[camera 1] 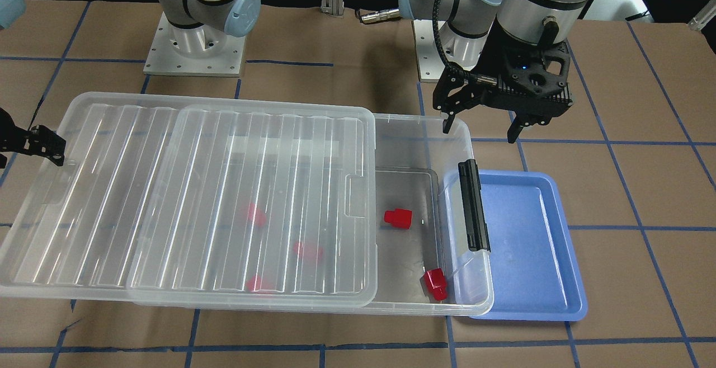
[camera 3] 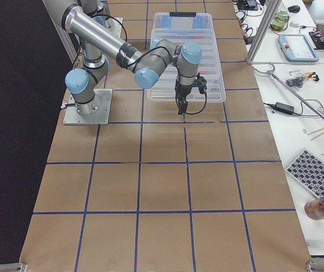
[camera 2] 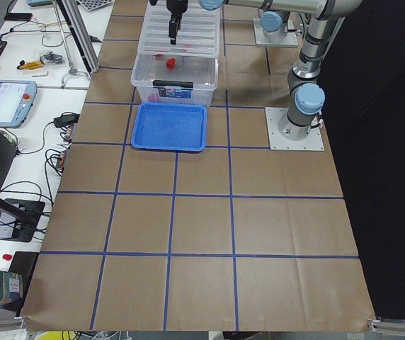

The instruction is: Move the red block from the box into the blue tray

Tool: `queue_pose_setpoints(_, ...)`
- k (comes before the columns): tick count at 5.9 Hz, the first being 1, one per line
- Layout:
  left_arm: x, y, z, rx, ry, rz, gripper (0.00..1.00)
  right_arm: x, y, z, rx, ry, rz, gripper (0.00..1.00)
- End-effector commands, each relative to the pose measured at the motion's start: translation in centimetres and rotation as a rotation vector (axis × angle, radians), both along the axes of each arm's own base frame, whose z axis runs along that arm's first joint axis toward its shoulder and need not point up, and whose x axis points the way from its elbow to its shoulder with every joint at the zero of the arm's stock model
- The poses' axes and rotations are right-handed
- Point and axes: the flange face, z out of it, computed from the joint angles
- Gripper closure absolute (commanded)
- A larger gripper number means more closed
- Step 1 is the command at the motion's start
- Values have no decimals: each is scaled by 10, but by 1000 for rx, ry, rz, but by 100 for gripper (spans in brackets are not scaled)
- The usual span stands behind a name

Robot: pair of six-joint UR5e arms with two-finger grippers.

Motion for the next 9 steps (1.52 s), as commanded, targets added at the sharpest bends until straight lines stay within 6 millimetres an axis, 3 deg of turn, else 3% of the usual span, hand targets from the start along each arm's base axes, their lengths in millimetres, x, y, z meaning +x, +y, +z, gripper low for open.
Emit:
queue_pose_setpoints(1, -7, 1, -13, 19, -33, -357, 2, -12, 3, 2, -5, 2, 0, 0)
queue_pose_setpoints(3, -14, 7, -42, 71, -58, -870, 2, -12, 1, 20, -38, 15, -12, 0)
queue_pose_setpoints(4, -12, 8, -44, 73, -66, -1011, 2, -12, -4, 38, -75, 24, -13, 0)
queue_pose_setpoints(5, -14, -1, -63, 94, -58, -1159, 2, -11, -13, 71, -128, 51, -34, 0)
queue_pose_setpoints(6, -15, -5, -65, 86, -64, -1219, 2, 12, -14, 95, -156, 46, -49, 0)
queue_pose_setpoints(7, -16, -9, -76, 68, -61, -1323, 2, 47, -5, 120, -183, 39, -85, 0)
queue_pose_setpoints(9, -18, -23, -121, 118, -28, -1337, 3, 138, 3, 170, -176, -41, -193, 0)
